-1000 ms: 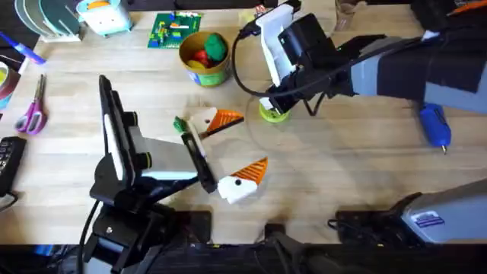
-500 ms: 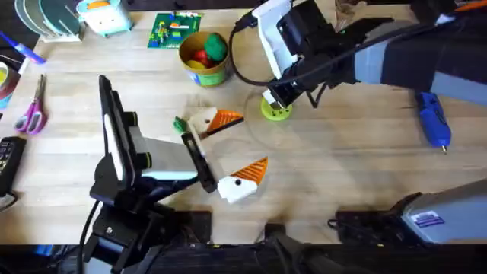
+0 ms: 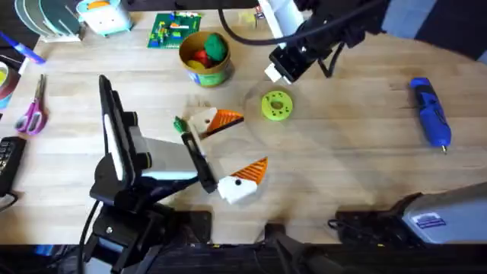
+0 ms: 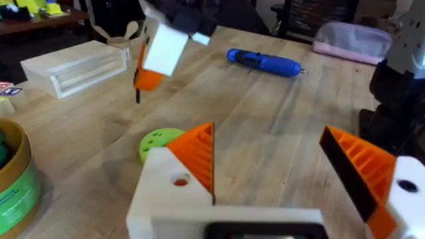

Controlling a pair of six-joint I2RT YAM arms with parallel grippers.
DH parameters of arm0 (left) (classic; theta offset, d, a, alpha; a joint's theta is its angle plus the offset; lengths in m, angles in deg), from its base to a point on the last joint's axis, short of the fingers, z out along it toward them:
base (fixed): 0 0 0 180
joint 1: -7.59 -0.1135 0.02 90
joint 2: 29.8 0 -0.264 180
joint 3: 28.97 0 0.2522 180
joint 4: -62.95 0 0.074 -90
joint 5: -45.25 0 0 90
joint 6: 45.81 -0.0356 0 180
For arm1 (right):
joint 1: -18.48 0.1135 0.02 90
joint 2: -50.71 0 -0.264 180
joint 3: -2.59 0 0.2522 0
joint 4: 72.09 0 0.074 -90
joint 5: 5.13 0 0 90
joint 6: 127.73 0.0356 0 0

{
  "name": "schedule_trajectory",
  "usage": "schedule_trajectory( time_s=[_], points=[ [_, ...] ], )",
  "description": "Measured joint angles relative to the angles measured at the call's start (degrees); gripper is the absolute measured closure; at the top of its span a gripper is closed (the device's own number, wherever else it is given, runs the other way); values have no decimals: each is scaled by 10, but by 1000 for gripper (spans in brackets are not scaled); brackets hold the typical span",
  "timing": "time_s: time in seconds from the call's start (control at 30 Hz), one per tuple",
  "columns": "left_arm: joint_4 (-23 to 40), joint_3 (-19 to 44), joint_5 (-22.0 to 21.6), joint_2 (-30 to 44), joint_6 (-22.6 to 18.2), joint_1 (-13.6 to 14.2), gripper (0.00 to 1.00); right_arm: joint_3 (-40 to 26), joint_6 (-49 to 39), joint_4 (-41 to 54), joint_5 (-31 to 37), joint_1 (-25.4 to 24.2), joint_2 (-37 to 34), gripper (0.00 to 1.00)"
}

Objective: Pick up the gripper from the table and insert it into the empty holder that is missing its gripper. Then pick up a screw, insert it into the mounting hole, and use the screwdriver to tighten it. Finally, clean up the table by picking up the vegetable and placing it into the bucket.

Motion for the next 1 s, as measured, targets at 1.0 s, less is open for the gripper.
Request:
schedule_trajectory(
  time_s=[1.0],
  points=[
    [0, 0, 0, 0, 0, 0, 8, -239, 91, 195, -87, 200, -14, 994]
  ],
)
